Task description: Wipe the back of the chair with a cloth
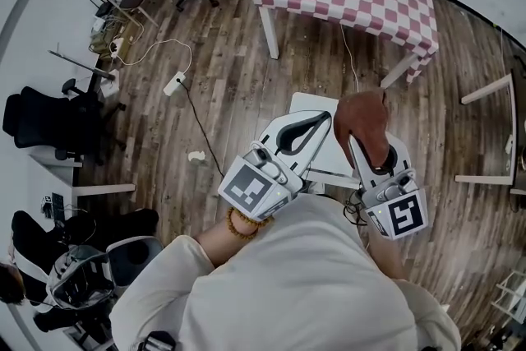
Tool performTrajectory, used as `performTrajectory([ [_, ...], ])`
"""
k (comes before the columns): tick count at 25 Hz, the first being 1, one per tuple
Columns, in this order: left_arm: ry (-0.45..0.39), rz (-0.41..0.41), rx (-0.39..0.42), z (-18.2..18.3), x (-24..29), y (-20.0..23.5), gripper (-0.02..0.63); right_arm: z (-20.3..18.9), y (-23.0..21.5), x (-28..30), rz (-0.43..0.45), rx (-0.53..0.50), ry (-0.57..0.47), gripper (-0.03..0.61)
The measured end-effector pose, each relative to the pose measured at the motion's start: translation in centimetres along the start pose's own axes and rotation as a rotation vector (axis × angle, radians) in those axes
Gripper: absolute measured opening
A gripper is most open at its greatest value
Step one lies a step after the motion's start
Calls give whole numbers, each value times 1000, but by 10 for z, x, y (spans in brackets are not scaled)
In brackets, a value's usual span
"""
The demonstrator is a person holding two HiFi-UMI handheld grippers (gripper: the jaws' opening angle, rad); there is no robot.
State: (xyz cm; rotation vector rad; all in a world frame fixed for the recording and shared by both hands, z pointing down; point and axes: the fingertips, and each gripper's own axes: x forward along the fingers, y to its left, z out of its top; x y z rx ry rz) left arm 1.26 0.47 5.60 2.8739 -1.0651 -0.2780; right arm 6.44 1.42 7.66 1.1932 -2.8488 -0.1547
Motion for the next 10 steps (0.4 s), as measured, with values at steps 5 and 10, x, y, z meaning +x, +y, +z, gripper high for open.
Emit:
performTrajectory([
  [5, 15, -2, -7, -4, -1, 1, -5, -1, 0, 1, 4, 11, -3, 92],
  [10, 14, -9, 6, -6, -1, 1, -5, 0, 0, 3, 15, 16, -15, 92],
])
